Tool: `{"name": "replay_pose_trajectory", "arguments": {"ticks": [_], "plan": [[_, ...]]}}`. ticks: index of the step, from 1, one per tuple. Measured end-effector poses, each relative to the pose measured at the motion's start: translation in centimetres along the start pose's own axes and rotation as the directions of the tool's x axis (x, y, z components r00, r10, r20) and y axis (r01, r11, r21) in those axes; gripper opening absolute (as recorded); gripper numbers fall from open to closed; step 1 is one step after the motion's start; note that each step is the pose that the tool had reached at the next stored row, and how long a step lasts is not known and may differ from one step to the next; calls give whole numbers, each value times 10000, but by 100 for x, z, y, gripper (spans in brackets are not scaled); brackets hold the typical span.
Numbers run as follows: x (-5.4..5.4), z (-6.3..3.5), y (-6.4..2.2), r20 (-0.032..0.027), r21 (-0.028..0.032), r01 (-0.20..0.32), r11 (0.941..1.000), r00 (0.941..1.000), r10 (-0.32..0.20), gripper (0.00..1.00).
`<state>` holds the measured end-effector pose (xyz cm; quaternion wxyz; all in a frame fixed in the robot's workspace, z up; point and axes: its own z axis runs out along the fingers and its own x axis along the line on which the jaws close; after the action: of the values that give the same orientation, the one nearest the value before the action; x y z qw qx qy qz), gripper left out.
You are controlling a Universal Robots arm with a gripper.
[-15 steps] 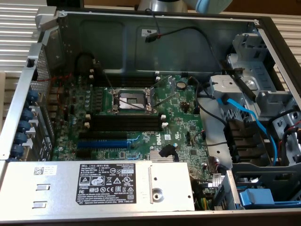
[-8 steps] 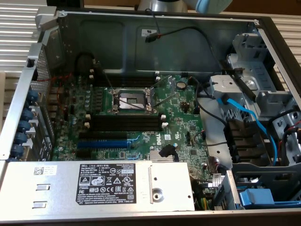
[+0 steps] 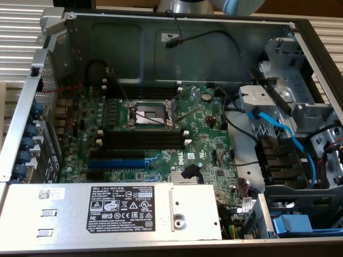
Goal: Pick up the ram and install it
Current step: 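Pick up the ram and move it above insertion slot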
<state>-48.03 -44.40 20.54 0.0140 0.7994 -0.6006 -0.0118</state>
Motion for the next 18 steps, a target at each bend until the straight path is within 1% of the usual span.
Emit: {"name": "replay_pose_trajectory", "arguments": {"ticks": [1,2,18], "plan": [[0,0,0,0,0,0,10000,10000,0,17],[0,0,0,0,0,0,10000,10000,0,13],[0,-1,0,-2,3,0,10000,10000,0,13]]}}
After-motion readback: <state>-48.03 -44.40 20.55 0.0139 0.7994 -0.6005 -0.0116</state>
